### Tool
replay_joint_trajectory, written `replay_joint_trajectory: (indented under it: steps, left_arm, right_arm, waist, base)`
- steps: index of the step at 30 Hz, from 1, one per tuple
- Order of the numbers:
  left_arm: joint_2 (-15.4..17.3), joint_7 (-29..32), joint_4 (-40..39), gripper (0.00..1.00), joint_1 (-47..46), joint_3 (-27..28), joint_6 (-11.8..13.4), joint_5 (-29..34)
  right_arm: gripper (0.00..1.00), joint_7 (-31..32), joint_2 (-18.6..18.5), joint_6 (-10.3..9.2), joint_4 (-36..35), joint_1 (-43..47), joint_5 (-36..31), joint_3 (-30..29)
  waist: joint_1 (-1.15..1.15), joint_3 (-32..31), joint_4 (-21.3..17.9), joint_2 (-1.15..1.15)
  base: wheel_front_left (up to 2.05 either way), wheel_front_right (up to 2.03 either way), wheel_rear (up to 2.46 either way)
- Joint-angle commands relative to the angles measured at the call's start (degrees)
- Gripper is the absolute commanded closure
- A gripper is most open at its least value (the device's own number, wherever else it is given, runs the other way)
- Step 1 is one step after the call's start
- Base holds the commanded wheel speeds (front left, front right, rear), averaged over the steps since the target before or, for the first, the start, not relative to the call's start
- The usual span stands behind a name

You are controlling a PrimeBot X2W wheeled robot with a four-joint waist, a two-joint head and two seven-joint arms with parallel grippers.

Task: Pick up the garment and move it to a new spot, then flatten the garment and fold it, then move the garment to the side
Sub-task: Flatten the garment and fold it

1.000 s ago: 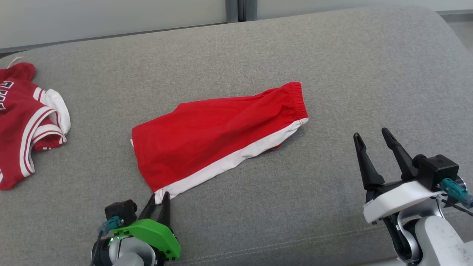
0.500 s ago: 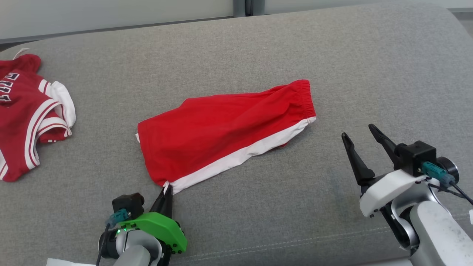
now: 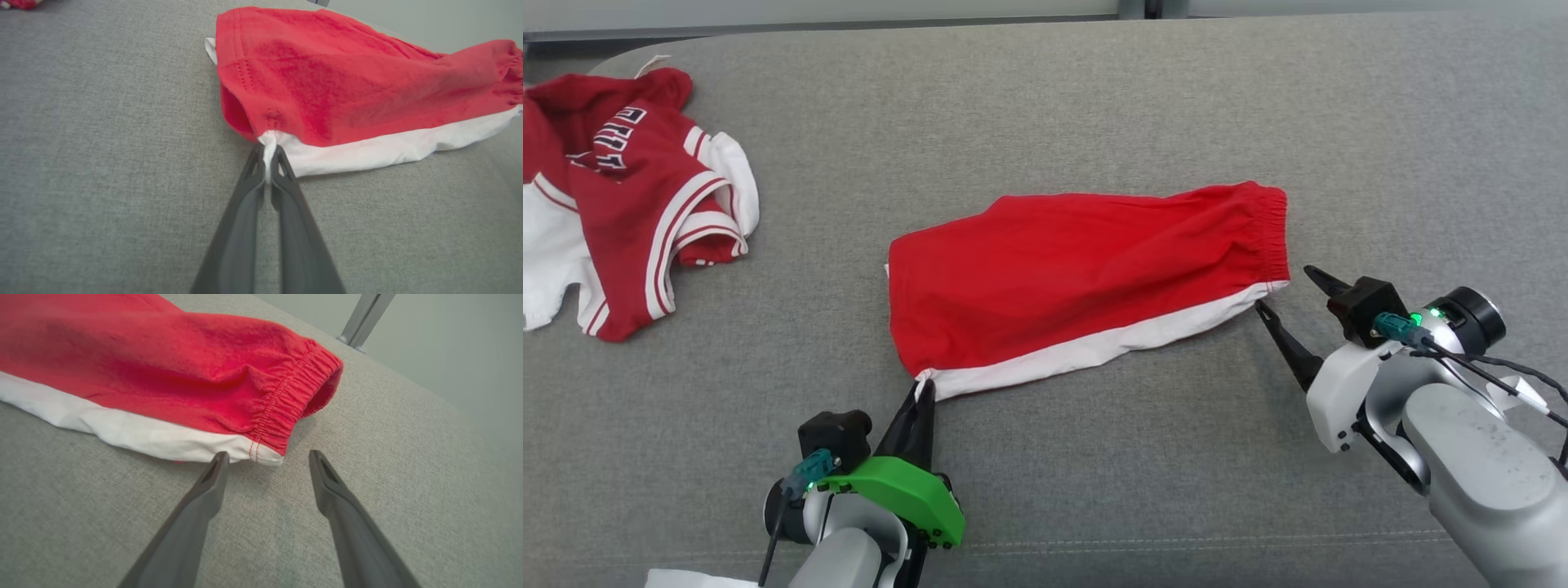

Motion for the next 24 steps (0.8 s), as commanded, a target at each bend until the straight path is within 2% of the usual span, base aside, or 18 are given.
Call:
replay_joint_trajectory:
  steps: [1, 3, 4, 7, 10, 12, 17, 24]
  left_arm:
    - [-0.1, 0.0, -0.5, 1.0, 0.4, -0.2, -0.3, 0.5]
    - [-0.3, 0.0, -0.7, 1.0, 0.4, -0.6, -0.3, 0.6]
    - [-0.4, 0.0, -0.8, 1.0, 0.3, -0.8, -0.3, 0.7]
    - [-0.6, 0.0, -1.1, 1.0, 0.3, -1.2, -0.3, 0.8]
    - [-0.7, 0.0, -1.4, 1.0, 0.4, -1.3, -0.3, 0.9]
    - [-0.7, 0.0, -1.6, 1.0, 0.4, -1.1, -0.2, 1.0]
    - [-0.3, 0.0, -2.6, 1.0, 0.3, -0.1, 0.0, 1.2]
    - [1.3, 0.0, -7.5, 1.0, 0.9, 2.6, 0.6, 2.8]
  right_arm:
    - [0.0, -0.8, -0.2, -0.04, 1.8, -1.6, 1.1, 1.6]
    - [0.04, -1.5, -0.3, -0.04, 4.4, -3.6, 2.4, 4.3]
    - [0.13, -1.9, -0.3, -0.04, 5.7, -4.5, 3.0, 5.6]
    - [0.51, -3.0, -0.2, -0.05, 8.7, -6.5, 4.6, 8.6]
    - [0.74, -3.4, -0.1, -0.05, 10.9, -8.3, 6.5, 12.0]
    - [1.0, -3.7, -0.2, -0.05, 12.0, -9.4, 7.7, 14.2]
    - [1.0, -4.6, 0.0, -0.05, 13.9, -11.7, 11.7, 18.7]
    - [1.0, -6.6, -0.5, -0.06, 11.6, -13.2, 20.2, 20.0]
  waist:
    - [0.0, 0.5, 1.5, 0.0]
    - [0.0, 0.6, 2.1, 0.0]
    - [0.0, 0.6, 2.2, 0.0]
    - [0.0, 0.6, 2.5, 0.0]
    - [0.0, 0.5, 2.6, 0.0]
    - [0.0, 0.6, 2.5, 0.0]
    - [0.0, 0.5, 2.0, 0.0]
    - [0.0, -1.5, 0.9, 0.0]
  base:
    - [0.0, 0.0, 0.0]
    - [0.0, 0.0, 0.0]
    - [0.0, 0.0, 0.0]
    - [0.0, 0.0, 0.0]
    - [0.0, 0.0, 0.0]
    - [0.0, 0.0, 0.0]
    - [0.0, 0.0, 0.0]
    - [0.0, 0.0, 0.0]
